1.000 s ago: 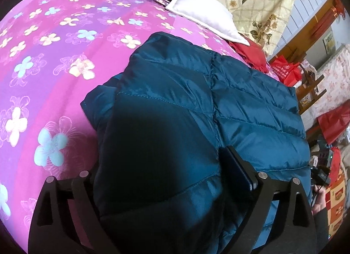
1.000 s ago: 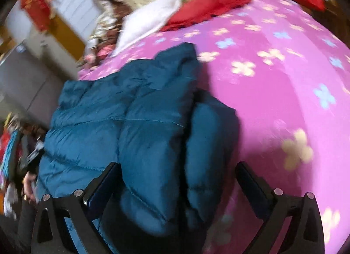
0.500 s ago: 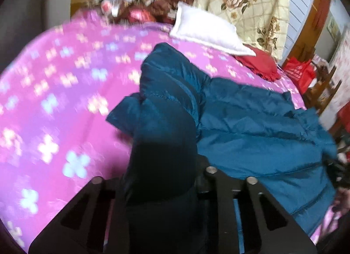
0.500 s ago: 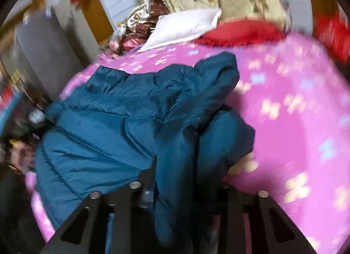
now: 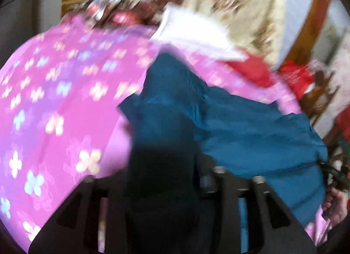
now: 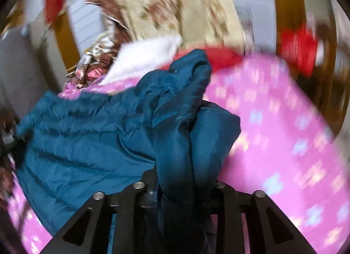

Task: Fold large clothes
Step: 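Release the jacket and lift both grippers away from the folded bundle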

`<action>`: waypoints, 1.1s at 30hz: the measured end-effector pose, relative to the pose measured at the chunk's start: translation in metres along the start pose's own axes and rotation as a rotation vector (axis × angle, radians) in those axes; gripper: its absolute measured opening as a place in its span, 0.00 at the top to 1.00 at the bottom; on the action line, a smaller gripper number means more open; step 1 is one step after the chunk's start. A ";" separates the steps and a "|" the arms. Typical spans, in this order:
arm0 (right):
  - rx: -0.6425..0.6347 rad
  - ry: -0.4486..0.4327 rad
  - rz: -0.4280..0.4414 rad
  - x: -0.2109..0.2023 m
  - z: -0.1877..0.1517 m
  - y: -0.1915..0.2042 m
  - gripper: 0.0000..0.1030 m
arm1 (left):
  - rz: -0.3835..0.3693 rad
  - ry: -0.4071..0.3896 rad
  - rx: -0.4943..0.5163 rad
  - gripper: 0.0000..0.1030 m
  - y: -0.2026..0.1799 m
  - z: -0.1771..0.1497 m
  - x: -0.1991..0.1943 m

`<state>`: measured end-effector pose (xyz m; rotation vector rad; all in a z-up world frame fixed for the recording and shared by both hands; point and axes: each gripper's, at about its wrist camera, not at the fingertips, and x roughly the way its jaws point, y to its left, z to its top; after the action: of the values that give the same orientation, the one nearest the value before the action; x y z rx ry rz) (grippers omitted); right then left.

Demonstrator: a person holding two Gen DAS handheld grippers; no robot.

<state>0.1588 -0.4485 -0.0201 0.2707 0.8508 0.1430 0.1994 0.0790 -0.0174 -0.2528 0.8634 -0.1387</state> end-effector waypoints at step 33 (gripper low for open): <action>-0.148 0.289 -0.262 0.138 0.086 0.183 0.04 | 0.123 -0.041 0.123 0.23 -0.063 -0.027 -0.005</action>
<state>0.3112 -0.2572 -0.0123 -0.0036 1.1481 -0.0009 0.1738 0.0155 -0.0131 -0.0869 0.8245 -0.0709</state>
